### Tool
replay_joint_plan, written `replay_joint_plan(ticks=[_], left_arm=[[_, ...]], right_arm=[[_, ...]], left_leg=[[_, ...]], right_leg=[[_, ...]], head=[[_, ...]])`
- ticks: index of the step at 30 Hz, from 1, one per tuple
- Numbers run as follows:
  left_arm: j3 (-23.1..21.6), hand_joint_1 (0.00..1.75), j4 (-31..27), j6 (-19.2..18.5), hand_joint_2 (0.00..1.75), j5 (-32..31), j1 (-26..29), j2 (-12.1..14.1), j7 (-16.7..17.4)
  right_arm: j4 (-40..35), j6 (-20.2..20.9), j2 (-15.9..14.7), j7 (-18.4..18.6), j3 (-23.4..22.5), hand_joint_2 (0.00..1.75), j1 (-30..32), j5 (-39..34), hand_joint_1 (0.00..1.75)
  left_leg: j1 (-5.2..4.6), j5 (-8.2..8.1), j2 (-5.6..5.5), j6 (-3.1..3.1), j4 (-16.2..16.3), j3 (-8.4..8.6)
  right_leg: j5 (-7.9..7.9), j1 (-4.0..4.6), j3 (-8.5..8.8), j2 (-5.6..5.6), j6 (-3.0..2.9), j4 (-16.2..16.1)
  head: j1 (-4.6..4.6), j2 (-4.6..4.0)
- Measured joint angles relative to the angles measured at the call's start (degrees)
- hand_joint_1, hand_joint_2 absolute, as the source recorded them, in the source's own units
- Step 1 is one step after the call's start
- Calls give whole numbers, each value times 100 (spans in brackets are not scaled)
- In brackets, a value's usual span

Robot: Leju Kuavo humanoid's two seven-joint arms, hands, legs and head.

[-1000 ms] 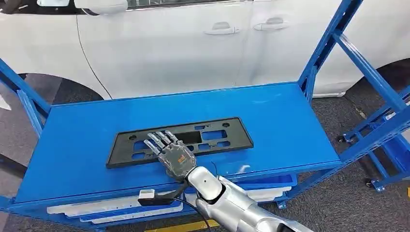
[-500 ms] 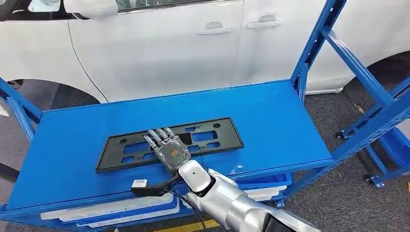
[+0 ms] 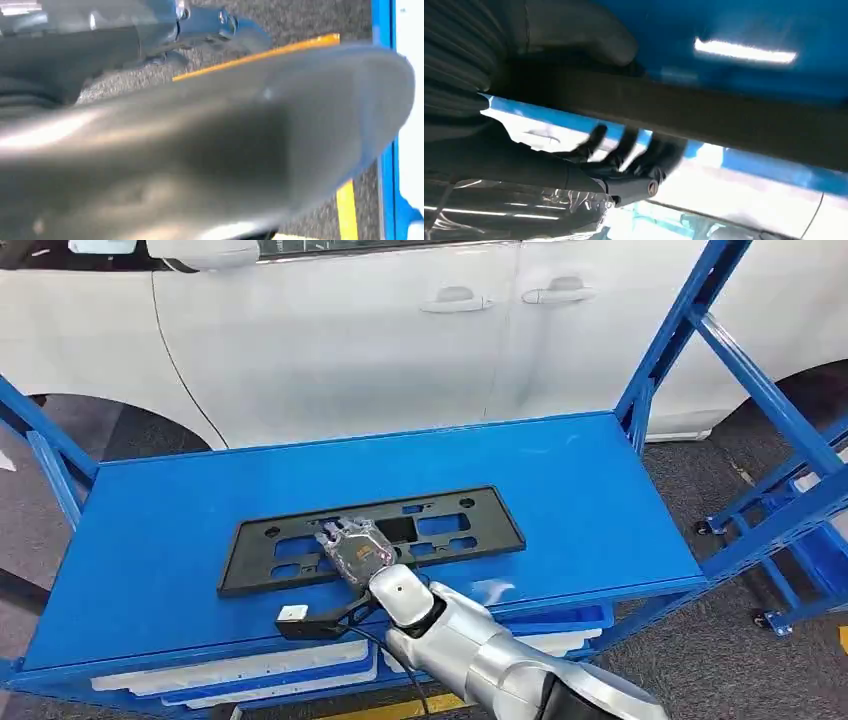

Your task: Take the parts from the cabinet and place them on the table.

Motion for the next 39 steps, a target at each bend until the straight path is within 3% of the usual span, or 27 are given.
replay_joint_plan(ticks=[1, 4, 6, 7, 9, 10, 11, 13, 15, 16, 17, 19, 21, 23, 25, 26, 27, 28, 29, 30, 31, 32, 35, 36, 37, 39], left_arm=[[0, 0, 4, 0, 0, 0, -10, -7, -4], [-4, 0, 4, 2, 0, 0, -17, -4, -7], [-11, 0, 4, 2, 0, 0, -31, 2, -7], [-15, 0, 4, 2, 0, 0, -41, 2, -9], [-17, 0, 7, 0, 0, 0, -45, 2, -9], [-20, 0, 7, 0, 0, 0, -42, 2, -9], [-20, 0, 7, 2, 0, 0, -40, 4, -9], [-24, 0, 7, 2, 0, 0, -46, 22, -9], [-37, 0, 7, 0, 0, -2, -53, 44, -11], [-42, 0, 7, -9, 0, -7, -65, 46, -11], [-44, 0, 7, -15, 0, -9, -71, 48, -13], [-46, 0, 7, -17, 0, -13, -64, 52, -13], [-50, 0, 7, -15, 0, -15, -76, 52, -15], [-50, 0, 7, -26, 0, -42, -89, 53, -35], [-57, 0, 7, -78, 0, -57, -91, 55, -108], [-68, 0, 7, -109, 0, -59, -90, 59, -177], [-90, 0, 7, -138, 0, -59, -90, 59, -258], [-113, 0, 7, -155, 0, -61, -87, 59, -349], [-140, 0, 7, -183, 175, -63, -86, 59, -430], [-164, 0, 7, -201, 175, -66, -89, 59, -509], [-179, 0, 7, -203, 175, -63, -90, 57, -566], [-184, 0, 7, -205, 175, -52, -90, 57, -608], [-186, 0, 7, -188, 175, -4, -83, 57, -761], [-190, 0, 7, -166, 175, -2, -89, 61, -785], [-197, 0, 6, -144, 175, 2, -91, 61, -800], [-201, 0, 7, -122, 175, 7, -91, 57, -802]], right_arm=[[22, -18, 0, 7, 35, 175, -32, -55, 175], [59, -37, 0, 48, 129, 175, -71, -168, 175], [74, -37, 22, 85, 173, 175, -130, -234, 175], [87, -37, 33, 118, 195, 175, -158, -253, 175], [122, -61, 37, 170, 243, 175, -188, -303, 175], [146, -83, 37, 190, 258, 175, -187, -337, 175], [166, -109, 37, 195, 271, 175, -189, -356, 175], [203, -127, 37, 206, 284, 175, -216, -411, 175], [229, -140, 44, 230, 287, 175, -268, -470, 175], [254, -151, 44, 249, 287, 175, -293, -489, 175], [280, -160, 44, 260, 287, 175, -311, -494, 175], [317, -188, 44, 271, 287, 175, -326, -500, 175], [343, -205, 44, 273, 284, 175, -350, -509, 175], [365, -219, 44, 275, 280, 175, -363, -540, 175], [395, -255, 39, 275, 278, 175, -360, -581, 175], [406, -286, 39, 271, 273, 175, -360, -608, 175], [415, -332, 39, 262, 265, 175, -360, -638, 175], [422, -363, 39, 245, 241, 175, -367, -673, 175], [424, -387, 39, 210, 202, 175, -384, -701, 175], [422, -407, 39, 186, 162, 175, -420, -719, 175], [422, -457, 39, 168, 125, 175, -462, -738, 175], [420, -518, 46, 135, 94, 175, -504, -752, 175], [415, -811, 44, -7, -59, 175, -555, -804, 175], [389, -901, 46, -59, -129, 175, -582, -813, 175], [358, -972, 46, -99, -216, 175, -616, -824, 175], [312, -1062, 52, -153, -361, 175, -691, -835, 175]], left_leg=[[-43, -18, -5, -30, 21, -15], [-18, -7, -4, -129, -11, -3], [-14, -91, -1, -190, 68, -11], [-19, -269, -2, -206, 318, -114], [3, -710, -1, -250, 1250, -547], [3, -840, -1, -269, 1659, -745], [5, -820, 0, -279, 1809, -831], [20, -434, 2, -286, 1305, -615], [39, 70, 4, -267, 190, -83], [3, -42, -4, -239, 32, 5], [-2, -6, -13, -173, 28, -19], [-25, -14, -12, -115, 43, -44], [27, 37, 5, -30, -12, -21], [23, 38, 12, 10, -13, -28], [12, 39, 23, 25, -10, -42], [10, 38, 24, 27, -7, -47], [9, 37, 21, 27, -4, -43], [9, 35, 14, 25, -1, -36], [9, 32, 9, 20, 2, -30], [8, 25, 2, 10, 9, -25], [-3, 15, 2, -10, 16, -38], [-41, -1, -4, -47, 54, -65], [-13, 20, 8, -148, 14, -65], [-2, -22, 7, -180, 48, -92], [0, -128, 8, -200, 182, -134], [17, -583, 7, -238, 1028, -507]], right_leg=[[-71, 39, 48, -12, -7, -136], [-64, 55, 35, 3, -62, -129], [-19, -10, 100, -9, -127, -230], [-17, -20, 106, -14, -150, -238], [-22, -9, 104, -13, -163, -235], [-24, -4, 101, -12, -166, -227], [-27, -5, 100, -12, -166, -218], [-41, -12, 109, -8, -152, -199], [-71, -16, 126, -3, -108, -169], [-84, 28, 103, -4, -74, -151], [-71, 26, 82, 4, -48, -140], [-51, 10, 78, 4, 1, -160], [-105, 10, 68, 4, 71, -108], [-441, -10, -171, -1, 121, 415], [-819, -21, -621, -1, 151, 1336], [-874, -26, -758, -1, 157, 1599], [-777, -27, -765, -1, 152, 1592], [-565, -27, -630, -1, 137, 1313], [-335, -26, -435, -1, 112, 902], [-80, -19, -169, -2, 66, 350], [-17, 4, -4, -9, 14, -20], [-57, 15, 28, -12, 4, -137], [-42, 40, 1, 9, -59, -124], [-7, -22, 30, 3, -105, -186], [-4, -20, 42, -1, -124, -200], [-10, -13, 45, -6, -150, -199]], head=[[-7, 0], [0, 0], [-9, 0], [-31, 0], [-40, 0], [-39, 0], [-42, 0], [-42, 0], [-42, 0], [-39, 0], [-33, 2], [-35, 2], [-37, 2], [-20, 2], [-20, 2], [-22, 0], [-22, 2], [-20, 0], [-20, 2], [-22, 0], [-20, 0], [-26, 0], [-28, 0], [-31, 2], [-35, 0], [-55, 0]])
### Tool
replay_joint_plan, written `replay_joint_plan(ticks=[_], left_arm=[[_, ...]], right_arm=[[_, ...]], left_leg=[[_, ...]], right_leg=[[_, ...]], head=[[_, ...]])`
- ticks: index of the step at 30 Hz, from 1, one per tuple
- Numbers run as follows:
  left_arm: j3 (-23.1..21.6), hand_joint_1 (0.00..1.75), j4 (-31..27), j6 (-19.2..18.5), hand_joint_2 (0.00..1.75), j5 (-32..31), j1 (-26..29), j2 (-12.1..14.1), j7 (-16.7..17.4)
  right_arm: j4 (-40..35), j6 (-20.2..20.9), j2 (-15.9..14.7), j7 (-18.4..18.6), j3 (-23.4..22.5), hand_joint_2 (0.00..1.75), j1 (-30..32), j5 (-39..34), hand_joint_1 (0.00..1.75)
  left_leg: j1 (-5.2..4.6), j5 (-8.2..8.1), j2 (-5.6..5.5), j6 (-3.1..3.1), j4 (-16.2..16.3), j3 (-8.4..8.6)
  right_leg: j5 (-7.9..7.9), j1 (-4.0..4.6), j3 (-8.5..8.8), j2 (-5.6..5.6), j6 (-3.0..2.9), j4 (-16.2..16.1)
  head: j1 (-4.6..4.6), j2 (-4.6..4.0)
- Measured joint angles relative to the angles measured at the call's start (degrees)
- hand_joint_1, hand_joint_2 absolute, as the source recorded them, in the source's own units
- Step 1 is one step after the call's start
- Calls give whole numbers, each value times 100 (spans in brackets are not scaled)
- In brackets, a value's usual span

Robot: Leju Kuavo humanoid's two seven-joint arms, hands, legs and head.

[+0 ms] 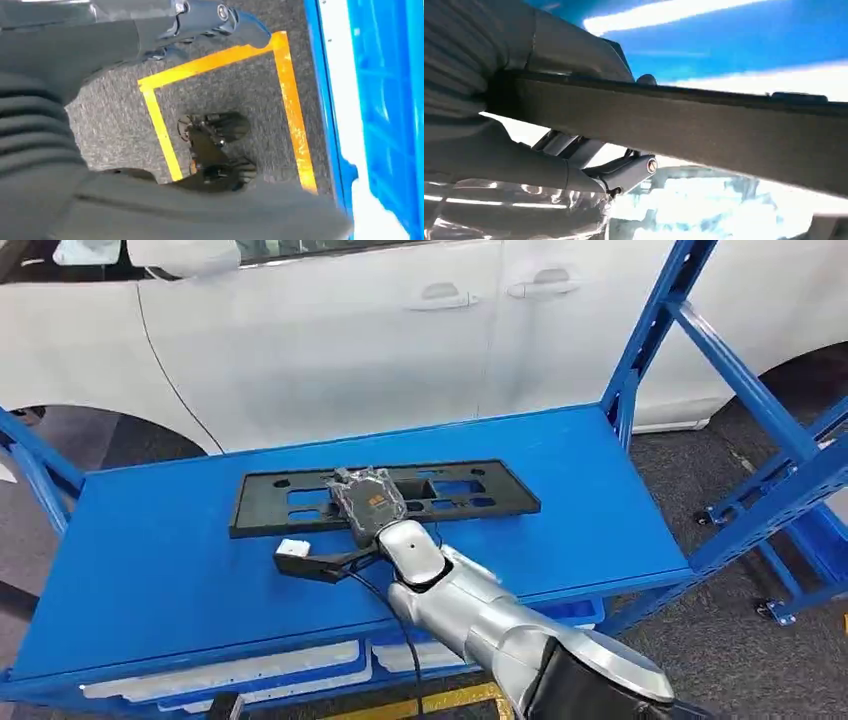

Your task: Take the parts from the cabinet and place them on the table.

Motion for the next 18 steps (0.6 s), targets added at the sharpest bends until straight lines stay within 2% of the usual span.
replay_joint_plan(ticks=[1, 2, 3, 4, 5, 6, 7, 8, 9, 10, 11, 12, 13, 14, 15, 16, 17, 18], left_arm=[[0, 0, 0, 15, 175, 0, 4, 0, 0], [-2, 0, 0, 33, 175, 2, 10, 0, -2], [-2, 0, 0, 52, 175, 9, 17, 2, -15], [-4, 0, -2, 61, 175, 33, 19, 4, -37], [-4, 0, 0, 79, 175, 57, 18, 9, -70], [-4, 0, -2, 83, 175, 89, 19, 15, -147], [-4, 0, 0, 68, 175, 152, 22, 20, -266], [-2, 0, 0, 52, 175, 241, 20, 17, -377], [11, 0, 0, 52, 175, 338, 28, 17, -469], [37, 0, 0, 57, 175, 442, 49, 17, -544], [66, 0, 0, 76, 175, 539, 68, 20, -579], [85, 0, 0, 85, 175, 588, 76, 17, -584], [102, 0, 0, 92, 175, 627, 84, 17, -594], [120, 0, 0, 107, 175, 665, 92, 20, -595], [153, 0, -2, 125, 175, 695, 108, 24, -597], [179, 0, 0, 142, 175, 728, 125, 24, -608], [206, 0, -2, 171, 175, 772, 154, 26, -625], [230, 0, 0, 206, 175, 787, 184, 26, -645]], right_arm=[[-11, -30, 0, -13, -50, 175, -8, 2, 175], [-11, -68, -2, -37, -83, 175, 0, 22, 175], [-13, -129, -2, -83, -133, 175, 14, 46, 175], [-42, -243, -2, -151, -205, 175, 20, 74, 175], [-77, -341, 0, -219, -280, 175, 18, 77, 175], [-160, -477, -2, -344, -394, 175, 20, 76, 175], [-320, -605, -9, -582, -558, 175, 42, 31, 175], [-546, -667, -33, -903, -750, 175, 93, -118, 175], [-867, -641, -76, -1278, -975, 175, 206, -382, 175], [-1289, -520, -136, -1693, -1236, 175, 391, -760, 175], [-1822, -288, -214, -2098, -1541, 175, 561, -1278, 175], [-2273, -73, -289, -2368, -1760, 175, 691, -1685, 175], [-2897, 224, -413, -2589, -2070, 175, 838, -2251, 175], [-3296, 425, -472, -2709, -2285, 175, 933, -2636, 175], [-3807, 716, -588, -2848, -2573, 175, 1097, -3149, 175], [-4207, 950, -685, -2969, -2774, 175, 1267, -3532, 175], [-4661, 1243, -800, -3100, -2986, 175, 1468, -4008, 175], [-5039, 1507, -896, -3194, -3174, 175, 1646, -4428, 175]], left_leg=[[2, -188, 0, -20, 488, -231], [2, -258, 1, -33, 793, -384], [5, -190, 1, -40, 847, -434], [8, 24, 1, -42, 584, -330], [13, 268, 2, -38, 175, -140], [21, 552, 4, -28, -395, 123], [27, 671, 8, -13, -846, 309], [-10, 601, 2, 9, -956, 394], [-9, 595, -10, 66, -922, 367], [-16, 591, -17, 87, -919, 361], [-24, 589, -25, 126, -919, 357], [20, 610, -30, 176, -956, 371], [26, 623, -31, 218, -973, 384], [25, 620, -32, 258, -973, 381], [18, 618, -35, 279, -973, 381], [11, 611, -36, 295, -972, 380], [3, 609, -43, 299, -968, 380], [-5, 606, -49, 303, -964, 381]], right_leg=[[-4, 4, 0, 0, -5, 3], [-5, 6, 0, 1, -6, 6], [-7, 4, 3, 3, -8, 8], [-12, 0, 5, 11, -1, 17], [-21, -2, 8, 20, 8, 28], [-44, -8, 17, 28, 28, 48], [-67, -1, 13, 36, 57, 70], [-76, 44, -15, 50, 83, 109], [-60, 42, -28, 53, 111, 90], [-58, 40, -24, 53, 131, 84], [-60, 36, -16, 45, 156, 77], [-86, 54, -11, 37, 194, 88], [-187, 28, -39, 36, 231, 196], [-361, 29, -167, 26, 250, 461], [-617, 19, -412, 24, 272, 980], [-797, 11, -628, 24, 286, 1419], [-919, 1, -833, 23, 295, 1815], [-896, -2, -918, 23, 291, 1943]], head=[[2, 0], [-2, 2], [0, 0], [-2, 0], [0, 2], [-2, 0], [2, 0], [-13, 0], [-2, 2], [-13, 2], [-7, 0], [-9, 2], [-3, 0], [7, 2], [0, 0], [4, 2], [4, 0], [7, 0]])
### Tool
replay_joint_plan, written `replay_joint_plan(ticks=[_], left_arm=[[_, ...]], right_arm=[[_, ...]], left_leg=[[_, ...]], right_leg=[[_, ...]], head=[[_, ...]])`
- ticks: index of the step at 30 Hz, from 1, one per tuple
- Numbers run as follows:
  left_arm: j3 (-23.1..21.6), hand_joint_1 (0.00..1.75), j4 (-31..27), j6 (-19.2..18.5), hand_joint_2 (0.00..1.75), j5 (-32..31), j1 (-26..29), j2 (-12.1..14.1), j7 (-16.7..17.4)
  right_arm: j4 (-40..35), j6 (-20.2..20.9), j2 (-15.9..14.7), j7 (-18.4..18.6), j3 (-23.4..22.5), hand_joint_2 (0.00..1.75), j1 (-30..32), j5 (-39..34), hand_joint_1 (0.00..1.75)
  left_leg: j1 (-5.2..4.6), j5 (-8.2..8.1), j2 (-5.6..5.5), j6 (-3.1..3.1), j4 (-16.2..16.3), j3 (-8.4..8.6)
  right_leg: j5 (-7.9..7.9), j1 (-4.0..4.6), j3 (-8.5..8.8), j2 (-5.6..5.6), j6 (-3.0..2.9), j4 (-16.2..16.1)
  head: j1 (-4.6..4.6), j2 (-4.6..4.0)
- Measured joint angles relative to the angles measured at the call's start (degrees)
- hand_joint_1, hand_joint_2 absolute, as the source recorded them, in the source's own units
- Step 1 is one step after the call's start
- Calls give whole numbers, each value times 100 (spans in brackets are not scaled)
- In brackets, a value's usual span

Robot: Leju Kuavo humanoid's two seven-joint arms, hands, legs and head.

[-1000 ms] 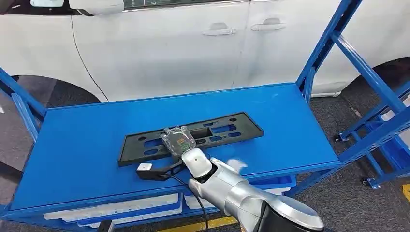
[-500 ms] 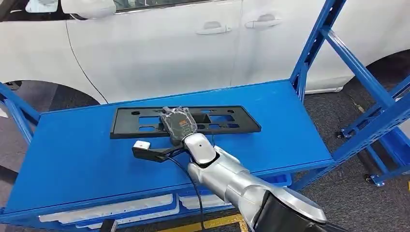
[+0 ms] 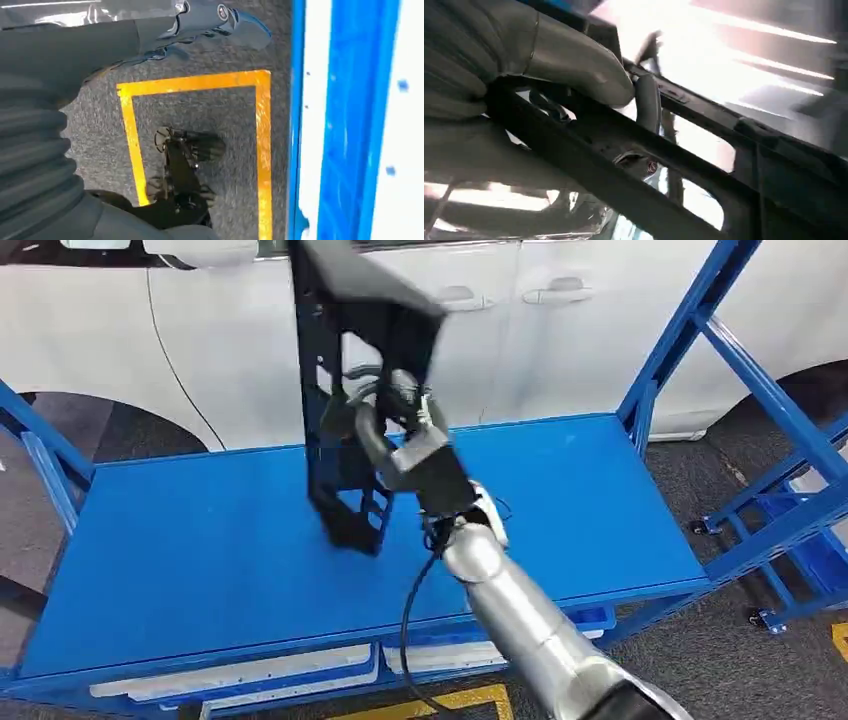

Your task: Take the parts from the cabinet and place them on the table.

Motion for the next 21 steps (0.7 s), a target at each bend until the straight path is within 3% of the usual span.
replay_joint_plan(ticks=[1, 2, 4, 5, 6, 8, 10, 11, 14, 15, 16, 17, 19, 20, 21], left_arm=[[17, 0, 0, 22, 175, 9, 24, 0, -11], [37, 0, -2, 24, 175, 22, 40, 0, -22], [63, 0, 0, 26, 175, 39, 34, -2, -39], [74, 0, 0, 24, 175, 39, 33, -18, -39], [81, 0, 0, 26, 175, 42, 35, -13, -41], [87, 0, 0, 30, 175, 44, 37, -9, -41], [87, 0, 0, 30, 175, 48, 30, 9, -46], [87, 0, 0, 30, 175, 59, 26, 7, -55], [116, 0, 0, 44, 175, 135, 41, 7, -129], [140, 0, 0, 48, 175, 184, 54, 9, -177], [160, 0, 0, 52, 175, 203, 72, 9, -228], [184, 0, 0, 57, 175, 232, 95, 15, -302], [219, 0, 0, 17, 175, 254, 131, 28, -446], [229, 0, 0, 0, 175, 278, 141, 28, -518], [238, 0, 0, -13, 175, 284, 145, 28, -593]], right_arm=[[-297, 142, -61, -52, -142, 175, 121, -218, 175], [-551, 200, -105, -80, -262, 175, 202, -287, 175], [-1016, 259, -179, -102, -472, 175, 273, -342, 175], [-1188, 264, -203, -113, -542, 175, 309, -355, 175], [-1328, 266, -216, -115, -579, 175, 348, -364, 175], [-1517, 266, -244, -118, -646, 175, 444, -366, 175], [-1651, 292, -264, -124, -683, 175, 483, -390, 175], [-1697, 371, -271, -168, -688, 175, 486, -482, 175], [-1891, 852, -316, -299, -703, 175, 582, -981, 175], [-2027, 1075, -349, -303, -716, 175, 671, -1186, 175], [-2159, 1279, -378, -303, -723, 175, 759, -1341, 175], [-2353, 1536, -415, -317, -723, 175, 847, -1512, 175], [-2694, 1897, -454, -367, -723, 175, 997, -1640, 175], [-2859, 2027, -474, -395, -723, 175, 1073, -1651, 175], [-3016, 2103, -496, -417, -721, 175, 1148, -1651, 175]], left_leg=[[-6, -5, 0, 4, 6, 1], [-19, -13, 1, 3, 14, 2], [-41, -28, 3, -10, 23, 10], [-91, -48, 7, -40, 47, -6], [-73, -48, 12, -59, 30, -6], [-59, -45, 28, -117, -1, 17], [-60, -108, 24, -172, 48, 12], [-65, -277, 28, -208, 278, -81], [-34, -878, 28, -277, 1594, -687], [-33, -888, 29, -289, 1813, -806], [-31, -765, 30, -295, 1719, -777], [-30, -531, 31, -294, 1365, -609], [-29, -8, 34, -263, 300, -84], [-43, -84, 31, -229, 88, 52], [-68, -80, 18, -177, 7, 60]], right_leg=[[151, 1, 54, 0, -15, -156], [399, 4, 239, -1, -43, -564], [873, 36, 743, -5, -153, -1610], [828, 72, 835, -23, -173, -1824], [852, 66, 827, -38, -152, -1835], [848, 81, 825, -17, -174, -1834], [894, 3, 879, -34, -229, -1930], [896, 1, 891, -35, -253, -1943], [884, 11, 892, -37, -280, -1935], [879, 12, 894, -37, -282, -1930], [869, 11, 900, -36, -278, -1925], [854, 8, 910, -30, -269, -1914], [802, 4, 951, -20, -242, -1881], [785, 23, 953, -20, -215, -1871], [778, 42, 929, -15, -194, -1841]], head=[[-2, 0], [-2, 2], [0, 0], [-9, 0], [-2, 0], [-4, 0], [-2, 0], [-15, 0], [-28, 0], [-31, 0], [-26, 0], [-31, 0], [-31, 0], [-24, 0], [-28, 2]])
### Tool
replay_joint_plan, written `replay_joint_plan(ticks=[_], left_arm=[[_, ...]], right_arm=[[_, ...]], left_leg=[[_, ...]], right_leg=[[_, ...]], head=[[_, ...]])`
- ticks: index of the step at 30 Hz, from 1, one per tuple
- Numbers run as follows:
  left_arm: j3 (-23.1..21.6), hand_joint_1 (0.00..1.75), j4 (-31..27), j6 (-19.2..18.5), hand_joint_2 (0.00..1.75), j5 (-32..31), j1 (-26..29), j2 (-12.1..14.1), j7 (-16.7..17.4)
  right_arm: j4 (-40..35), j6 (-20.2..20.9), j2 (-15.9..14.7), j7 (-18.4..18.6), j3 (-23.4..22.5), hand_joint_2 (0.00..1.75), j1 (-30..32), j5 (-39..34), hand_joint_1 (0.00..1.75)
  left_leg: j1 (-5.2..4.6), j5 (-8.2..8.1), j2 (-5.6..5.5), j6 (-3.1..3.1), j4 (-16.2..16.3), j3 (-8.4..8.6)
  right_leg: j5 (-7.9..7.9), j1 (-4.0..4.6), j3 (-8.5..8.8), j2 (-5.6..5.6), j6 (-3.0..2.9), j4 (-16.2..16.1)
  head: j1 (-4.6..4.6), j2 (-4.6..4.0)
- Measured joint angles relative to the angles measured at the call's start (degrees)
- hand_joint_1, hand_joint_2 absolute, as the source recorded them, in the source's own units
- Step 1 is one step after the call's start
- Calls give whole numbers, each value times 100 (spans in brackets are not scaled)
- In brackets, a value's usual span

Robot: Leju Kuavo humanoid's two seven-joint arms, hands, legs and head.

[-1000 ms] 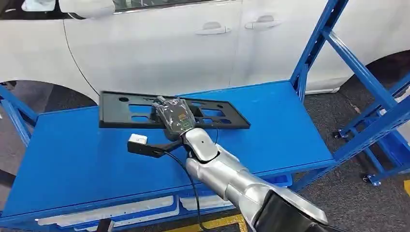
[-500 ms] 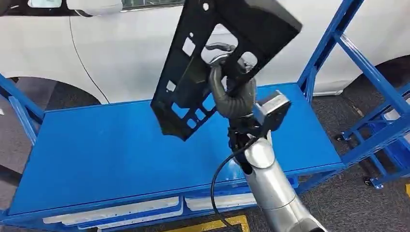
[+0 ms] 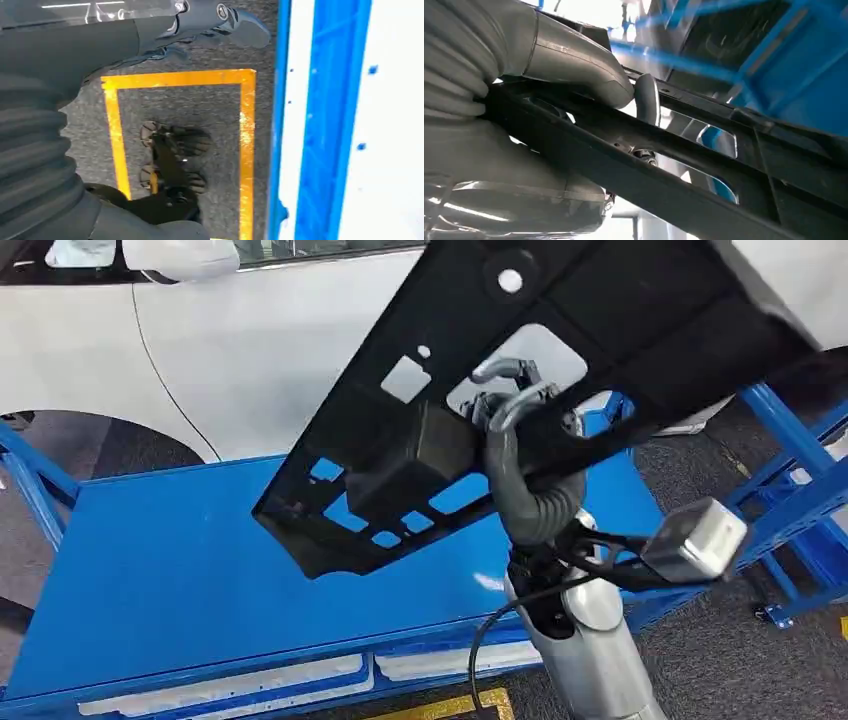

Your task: Take the parts from the cabinet and place them on the table.

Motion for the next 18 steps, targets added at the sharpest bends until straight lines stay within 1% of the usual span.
replay_joint_plan(ticks=[1, 3, 4, 5, 6, 8, 9, 10, 11, 12, 13, 14, 15, 16, 18], left_arm=[[4, 0, 0, -15, 175, 2, 16, 0, -44], [15, 0, 0, -39, 175, 7, 66, 0, -96], [15, 0, 0, -52, 175, 7, 78, -4, -105], [15, 0, 0, -52, 175, 4, 77, -4, -120], [15, 0, 0, -52, 175, -4, 73, -4, -129], [15, 0, 0, -50, 175, -7, 82, -4, -124], [15, 0, 0, -50, 175, -11, 88, -4, -111], [17, 0, 0, -46, 175, -11, 92, -4, -87], [20, 0, 0, -26, 175, -11, 97, -4, -52], [20, 0, 0, 9, 175, -11, 98, -7, -32], [20, 0, 0, 40, 175, -11, 92, -7, -4], [20, 0, 0, 74, 175, -11, 86, -7, 24], [24, 0, 0, 107, 175, -11, 75, -7, 55], [26, 0, 0, 144, 175, -11, 76, -7, 64], [28, 0, 0, 173, 175, -15, 78, -4, 90]], right_arm=[[-122, 53, -16, -9, 7, 175, 78, 16, 175], [-309, 106, -57, -22, 9, 175, 196, 37, 175], [-379, 112, -72, -26, 9, 175, 225, 46, 175], [-453, 129, -92, -48, 11, 175, 235, 63, 175], [-502, 162, -116, -86, 13, 175, 246, 90, 175], [-573, 228, -177, -160, 24, 175, 326, 142, 175], [-593, 230, -204, -190, 42, 175, 368, 162, 175], [-615, 232, -232, -208, 64, 175, 388, 177, 175], [-632, 247, -252, -206, 92, 175, 381, 144, 175], [-652, 267, -265, -173, 125, 175, 359, 72, 175], [-667, 311, -278, -111, 169, 175, 304, -16, 175], [-685, 343, -295, -22, 236, 175, 248, -128, 175], [-689, 374, -302, 32, 288, 175, 215, -196, 175], [-694, 403, -313, 74, 333, 175, 202, -245, 175], [-694, 497, -348, 116, 435, 175, 199, -295, 175]], left_leg=[[-5, 0, 0, 18, 16, -10], [-7, 1, -1, 81, 9, -6], [48, 39, 13, 135, -47, 25], [45, 45, 13, 158, -57, 33], [45, 46, 18, 190, -56, 28], [36, 59, 24, 202, -45, 24], [36, 61, 28, 205, -34, 14], [37, 61, 26, 204, -21, 9], [37, 61, 23, 203, -9, 3], [37, 59, 19, 195, 8, -3], [37, 53, 14, 182, 31, -9], [36, 50, 14, 158, 48, -21], [-4, 45, 6, 113, 78, -43], [7, 69, 7, 75, 64, -53], [19, 115, 6, 3, 29, -60]], right_leg=[[11, -1, 0, -2, 28, -11], [16, -4, 20, -5, 77, -32], [-39, -10, 10, -3, 115, 15], [-158, -12, -48, -8, 147, 167], [-388, -25, -222, -8, 166, 536], [-807, -55, -670, -9, 205, 1505], [-879, -64, -802, -10, 214, 1784], [-806, -79, -791, -11, 218, 1775], [-645, -94, -668, -12, 217, 1535], [-413, -100, -436, -13, 208, 1091], [-149, -102, -102, -13, 189, 470], [-121, -100, 81, -12, 162, 83], [-79, -63, 75, -10, 148, 58], [-71, -57, 55, -4, 130, 71], [-34, -39, 29, 1, 69, 73]], head=[[9, -2], [9, -2], [2, 0], [17, -2], [26, -2], [22, -2], [24, -2], [24, -2], [24, -2], [20, -2], [26, 0], [24, 0], [13, 0], [17, -2], [20, 0]])
